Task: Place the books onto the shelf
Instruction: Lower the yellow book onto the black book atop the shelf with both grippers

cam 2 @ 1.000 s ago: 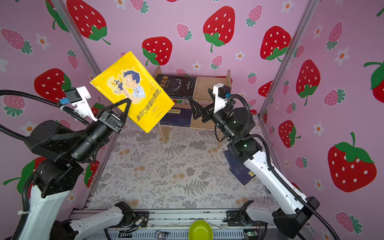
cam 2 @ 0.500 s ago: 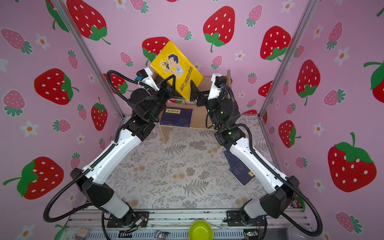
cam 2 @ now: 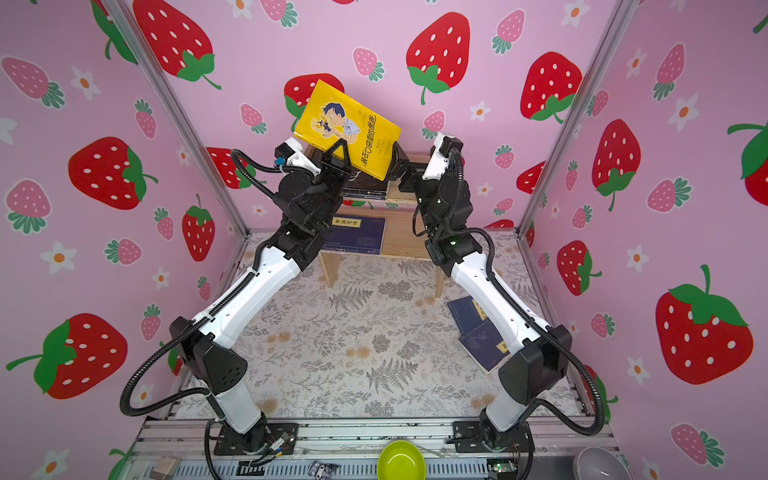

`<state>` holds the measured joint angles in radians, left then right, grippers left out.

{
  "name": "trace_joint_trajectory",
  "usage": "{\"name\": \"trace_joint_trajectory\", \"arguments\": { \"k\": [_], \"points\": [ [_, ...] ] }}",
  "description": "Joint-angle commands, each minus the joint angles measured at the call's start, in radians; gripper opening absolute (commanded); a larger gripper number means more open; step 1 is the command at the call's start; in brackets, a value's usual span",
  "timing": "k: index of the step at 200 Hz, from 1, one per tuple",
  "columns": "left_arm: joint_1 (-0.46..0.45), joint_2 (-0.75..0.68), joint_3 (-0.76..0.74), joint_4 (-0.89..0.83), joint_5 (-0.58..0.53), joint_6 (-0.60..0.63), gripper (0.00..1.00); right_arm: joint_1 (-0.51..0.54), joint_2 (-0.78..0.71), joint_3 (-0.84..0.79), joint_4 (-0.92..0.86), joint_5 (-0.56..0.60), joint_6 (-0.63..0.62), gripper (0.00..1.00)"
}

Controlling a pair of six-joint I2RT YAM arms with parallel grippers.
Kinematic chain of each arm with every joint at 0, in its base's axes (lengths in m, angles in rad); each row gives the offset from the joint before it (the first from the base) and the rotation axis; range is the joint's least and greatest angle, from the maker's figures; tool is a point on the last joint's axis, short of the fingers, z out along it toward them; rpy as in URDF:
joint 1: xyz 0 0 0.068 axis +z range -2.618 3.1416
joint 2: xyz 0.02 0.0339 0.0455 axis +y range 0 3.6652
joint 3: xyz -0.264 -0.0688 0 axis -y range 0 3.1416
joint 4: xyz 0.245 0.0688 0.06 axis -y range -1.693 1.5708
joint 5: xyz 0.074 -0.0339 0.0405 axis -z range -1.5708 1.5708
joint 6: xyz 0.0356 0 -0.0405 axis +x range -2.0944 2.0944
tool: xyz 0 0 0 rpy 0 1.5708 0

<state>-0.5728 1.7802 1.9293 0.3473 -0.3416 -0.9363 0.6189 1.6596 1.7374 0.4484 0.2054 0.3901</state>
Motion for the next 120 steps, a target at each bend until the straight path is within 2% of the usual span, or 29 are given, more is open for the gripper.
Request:
{"name": "trace_joint_trajectory", "arguments": {
  "k": [1,44,92,120],
  "points": [
    [0.005,-0.047,0.007,0.042,-0.058,-0.112,0.0,0.001,0.035,0.049,0.005,-0.058,0.062,1.0],
    [0.004,-0.019,0.058,-0.039,-0.062,-0.157,0.0,-0.001,0.081,0.065,0.035,-0.122,0.139,1.0],
    [0.004,-0.011,0.045,-0.063,-0.062,-0.215,0.0,0.0,0.107,0.089,0.01,-0.106,0.193,1.0],
    [0.004,-0.01,0.033,-0.079,-0.057,-0.248,0.0,0.001,0.118,0.09,0.009,-0.122,0.217,0.97]
  ]
}}
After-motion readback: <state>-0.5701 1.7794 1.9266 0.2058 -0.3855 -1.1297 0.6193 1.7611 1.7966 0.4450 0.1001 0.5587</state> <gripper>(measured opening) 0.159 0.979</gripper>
